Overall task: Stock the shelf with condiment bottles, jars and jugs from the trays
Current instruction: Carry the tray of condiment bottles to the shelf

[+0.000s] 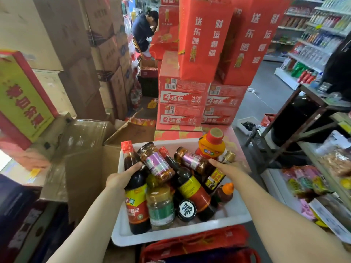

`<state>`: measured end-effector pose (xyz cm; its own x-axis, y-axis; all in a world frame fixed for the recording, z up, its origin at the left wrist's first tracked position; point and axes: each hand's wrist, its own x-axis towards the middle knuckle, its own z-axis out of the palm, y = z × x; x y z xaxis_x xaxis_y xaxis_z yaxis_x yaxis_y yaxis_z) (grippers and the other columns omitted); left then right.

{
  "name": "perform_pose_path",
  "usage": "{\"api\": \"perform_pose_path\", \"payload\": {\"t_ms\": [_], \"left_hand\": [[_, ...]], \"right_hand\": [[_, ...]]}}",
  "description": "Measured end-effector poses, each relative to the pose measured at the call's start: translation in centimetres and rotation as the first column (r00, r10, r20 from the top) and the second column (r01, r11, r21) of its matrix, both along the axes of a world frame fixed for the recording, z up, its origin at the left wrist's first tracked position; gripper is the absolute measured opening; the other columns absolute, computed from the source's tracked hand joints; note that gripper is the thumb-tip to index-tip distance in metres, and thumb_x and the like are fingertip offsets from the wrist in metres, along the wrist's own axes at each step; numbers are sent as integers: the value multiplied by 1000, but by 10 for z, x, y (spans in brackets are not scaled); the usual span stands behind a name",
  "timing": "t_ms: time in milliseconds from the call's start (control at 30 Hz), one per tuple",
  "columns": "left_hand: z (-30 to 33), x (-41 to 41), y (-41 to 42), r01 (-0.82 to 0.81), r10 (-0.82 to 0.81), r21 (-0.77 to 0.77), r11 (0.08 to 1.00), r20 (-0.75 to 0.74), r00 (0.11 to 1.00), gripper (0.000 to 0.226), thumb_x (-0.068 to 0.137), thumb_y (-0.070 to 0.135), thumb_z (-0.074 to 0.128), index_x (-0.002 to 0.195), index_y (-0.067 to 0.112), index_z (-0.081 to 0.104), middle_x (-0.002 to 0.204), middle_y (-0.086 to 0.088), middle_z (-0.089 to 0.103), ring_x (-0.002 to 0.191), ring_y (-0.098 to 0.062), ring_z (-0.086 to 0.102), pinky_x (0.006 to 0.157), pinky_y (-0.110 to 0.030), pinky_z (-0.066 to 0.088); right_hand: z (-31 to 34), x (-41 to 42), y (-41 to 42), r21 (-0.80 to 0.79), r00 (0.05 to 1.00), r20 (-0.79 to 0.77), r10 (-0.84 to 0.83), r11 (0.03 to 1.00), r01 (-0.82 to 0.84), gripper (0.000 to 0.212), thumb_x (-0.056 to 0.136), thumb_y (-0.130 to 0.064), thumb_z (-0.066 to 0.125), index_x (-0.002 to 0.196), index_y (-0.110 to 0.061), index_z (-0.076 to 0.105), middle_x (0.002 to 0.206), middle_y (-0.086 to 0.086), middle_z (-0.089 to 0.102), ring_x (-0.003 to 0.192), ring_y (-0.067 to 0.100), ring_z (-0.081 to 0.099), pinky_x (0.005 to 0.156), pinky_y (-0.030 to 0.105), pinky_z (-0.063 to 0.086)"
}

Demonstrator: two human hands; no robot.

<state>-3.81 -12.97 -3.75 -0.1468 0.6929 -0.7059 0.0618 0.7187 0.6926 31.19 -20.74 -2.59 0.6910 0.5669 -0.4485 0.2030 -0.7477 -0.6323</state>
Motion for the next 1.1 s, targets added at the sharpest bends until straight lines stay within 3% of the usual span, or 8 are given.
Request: {"api": "perform_pose_path", "payload": {"t_ms": [67,133,367,467,633,767,933,1100], "left_hand": [[0,-12,-29,-44,44,-12,999,31,999,97,49,43,95,123,1,51,112,-18,65,94,-35,66,73,-45,56],[-3,-23,-65,-90,90,-13,996,34,995,102,44,44,96,124,0,52,111,-18,66,90,-34,67,64,-42,55],[-29,-57,-219,-354,352,6,935,67,933,124,7,61,94,113,5,61,100,-14,73,87,-33,72,81,-50,59],[-45,-75,-291,-492,491,19,870,63,869,110,22,61,95,111,4,65,98,-13,73,86,-31,72,81,-49,60],[-53,-109,-411,-711,710,19,703,22,704,93,30,54,95,100,0,66,92,-13,73,82,-29,71,77,-42,60],[-58,-143,-507,-841,841,12,542,3,542,82,39,48,98,98,-1,68,91,-14,73,81,-28,72,76,-40,60],[-85,-184,-651,-951,950,-30,308,-53,309,98,18,60,96,93,2,70,87,-14,75,78,-30,73,74,-47,62],[-101,-208,-795,-996,996,-74,43,-74,49,104,18,62,96,98,1,68,94,-13,73,80,-28,72,65,-39,61]], "right_hand": [[7,-10,-14,43,989,-133,63,997,-58,107,53,-65,88,139,-13,52,141,7,54,132,29,50,110,42,41],[-1,-10,-26,35,975,-186,118,993,-114,127,29,-75,89,137,-18,54,142,6,55,130,29,51,106,44,43],[-22,-30,-60,60,901,-170,400,916,-396,102,21,-75,86,107,-24,63,128,7,65,118,30,60,100,48,50],[-29,-62,-84,76,869,-104,483,875,-477,106,9,-77,87,96,-20,70,107,5,73,102,29,68,93,46,56],[-24,-146,-144,131,737,-159,657,753,-644,42,59,-26,96,85,-8,68,86,7,70,87,24,68,79,36,54],[-52,-220,-177,131,580,-190,792,606,-785,56,39,-43,98,78,-11,74,90,6,75,92,27,71,94,46,55],[-69,-333,-251,61,303,-136,943,313,-948,40,54,-37,97,71,-14,70,87,7,72,97,29,69,98,49,51],[-103,-449,-341,-59,75,-172,982,66,-996,85,26,-68,92,91,-19,69,100,6,72,101,25,68,96,46,54]]}}
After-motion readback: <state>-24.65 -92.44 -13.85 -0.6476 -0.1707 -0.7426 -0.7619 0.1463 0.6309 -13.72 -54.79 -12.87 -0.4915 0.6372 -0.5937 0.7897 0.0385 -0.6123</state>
